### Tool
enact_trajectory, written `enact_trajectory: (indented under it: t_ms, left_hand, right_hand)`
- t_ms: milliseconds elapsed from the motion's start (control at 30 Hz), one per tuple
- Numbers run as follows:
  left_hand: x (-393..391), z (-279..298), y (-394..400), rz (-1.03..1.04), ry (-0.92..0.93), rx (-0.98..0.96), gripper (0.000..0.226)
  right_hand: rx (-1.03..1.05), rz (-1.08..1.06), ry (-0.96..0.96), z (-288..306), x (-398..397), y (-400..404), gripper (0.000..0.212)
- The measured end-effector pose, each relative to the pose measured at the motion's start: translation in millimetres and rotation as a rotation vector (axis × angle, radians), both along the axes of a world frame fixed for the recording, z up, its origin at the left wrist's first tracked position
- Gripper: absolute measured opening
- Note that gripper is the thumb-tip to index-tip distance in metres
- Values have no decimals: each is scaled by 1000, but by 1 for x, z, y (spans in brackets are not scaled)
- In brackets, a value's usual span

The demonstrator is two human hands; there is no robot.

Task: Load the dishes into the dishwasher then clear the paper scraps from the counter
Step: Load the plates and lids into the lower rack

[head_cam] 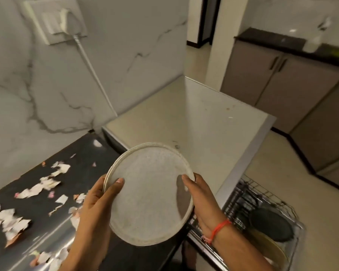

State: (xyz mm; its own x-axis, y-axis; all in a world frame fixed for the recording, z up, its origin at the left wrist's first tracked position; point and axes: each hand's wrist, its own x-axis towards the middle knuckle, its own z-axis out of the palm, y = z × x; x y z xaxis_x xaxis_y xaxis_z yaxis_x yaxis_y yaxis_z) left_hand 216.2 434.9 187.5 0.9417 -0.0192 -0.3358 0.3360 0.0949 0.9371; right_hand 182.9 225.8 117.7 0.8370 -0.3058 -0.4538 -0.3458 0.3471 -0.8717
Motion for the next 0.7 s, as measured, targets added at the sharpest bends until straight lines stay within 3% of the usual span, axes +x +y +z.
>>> enact_trajectory:
  t_ms: [300,700]
  left_hand:
    - [-11,-7,-87,-236,-21,70,21]
    - [-72,-29,-249,-486,-65,194,23]
  right_hand:
    - [0,-229,7,2,-65,-73,26]
    - [75,-344,100,-33,-155,-217,30]
